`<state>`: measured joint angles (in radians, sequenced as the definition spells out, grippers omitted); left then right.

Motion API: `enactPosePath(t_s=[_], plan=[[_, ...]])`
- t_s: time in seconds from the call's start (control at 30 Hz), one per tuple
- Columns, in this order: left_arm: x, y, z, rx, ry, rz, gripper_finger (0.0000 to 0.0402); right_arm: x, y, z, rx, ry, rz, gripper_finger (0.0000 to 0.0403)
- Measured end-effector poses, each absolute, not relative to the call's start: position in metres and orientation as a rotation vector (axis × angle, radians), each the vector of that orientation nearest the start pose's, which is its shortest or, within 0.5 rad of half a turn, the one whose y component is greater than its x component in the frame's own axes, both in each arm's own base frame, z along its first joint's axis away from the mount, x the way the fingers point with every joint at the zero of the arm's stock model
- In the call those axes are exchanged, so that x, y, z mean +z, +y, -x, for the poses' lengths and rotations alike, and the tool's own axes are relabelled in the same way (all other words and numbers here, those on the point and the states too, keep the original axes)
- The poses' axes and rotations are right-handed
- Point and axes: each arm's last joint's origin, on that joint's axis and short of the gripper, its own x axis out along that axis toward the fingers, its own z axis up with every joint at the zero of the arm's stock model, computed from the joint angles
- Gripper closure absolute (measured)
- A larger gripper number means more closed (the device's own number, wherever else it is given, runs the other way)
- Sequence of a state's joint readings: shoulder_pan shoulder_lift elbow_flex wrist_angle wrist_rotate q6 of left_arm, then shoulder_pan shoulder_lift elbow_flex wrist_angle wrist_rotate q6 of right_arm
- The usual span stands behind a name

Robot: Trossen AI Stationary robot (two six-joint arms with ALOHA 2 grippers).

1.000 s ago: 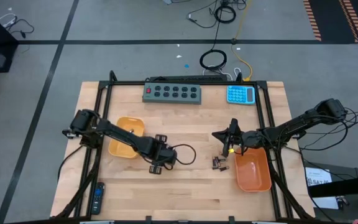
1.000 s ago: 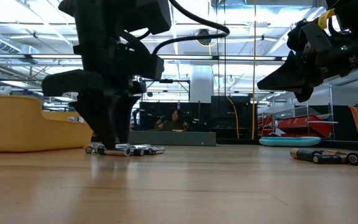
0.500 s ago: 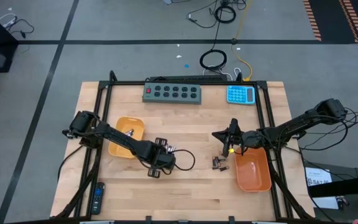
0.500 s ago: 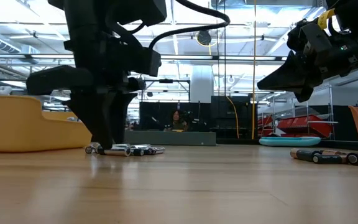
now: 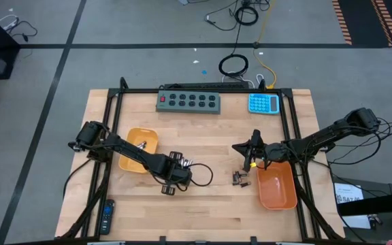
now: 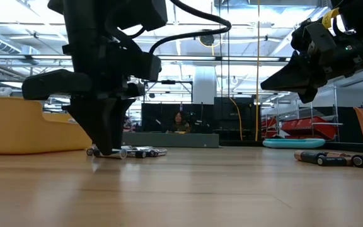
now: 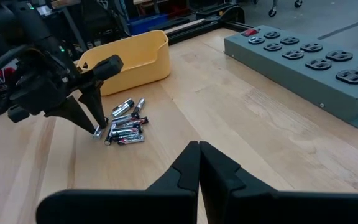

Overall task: Sort batteries
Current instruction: Put the silver battery into the yellow bin

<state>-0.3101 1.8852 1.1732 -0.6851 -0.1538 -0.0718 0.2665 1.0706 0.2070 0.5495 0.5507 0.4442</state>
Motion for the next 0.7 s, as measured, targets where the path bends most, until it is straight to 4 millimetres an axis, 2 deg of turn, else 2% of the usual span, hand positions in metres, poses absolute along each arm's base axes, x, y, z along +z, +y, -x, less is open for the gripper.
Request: enactPosePath(t_s=[0.37, 0.43, 0.53, 0.7], plan=[[0.121, -0.106, -0.330, -0.120, 1.442, -0.294, 0.0273, 0.159, 0.034, -0.183, -0.340, 0.221, -0.313, 0.0403], [0.121, -0.106, -0.330, -0.128, 1.445, -0.284, 0.0293, 0.159, 0.034, -0.183, -0.340, 0.222, -0.313, 0.0403], [0.124, -0.106, -0.331, -0.128, 1.452, -0.287, 0.0358, 0.159, 0.034, -0.183, -0.340, 0.221, -0.313, 0.0403], [0.139, -0.107, -0.330, -0.111, 1.414, -0.262, 0.0360, 0.159, 0.034, -0.183, -0.341, 0.223, -0.316, 0.0403]])
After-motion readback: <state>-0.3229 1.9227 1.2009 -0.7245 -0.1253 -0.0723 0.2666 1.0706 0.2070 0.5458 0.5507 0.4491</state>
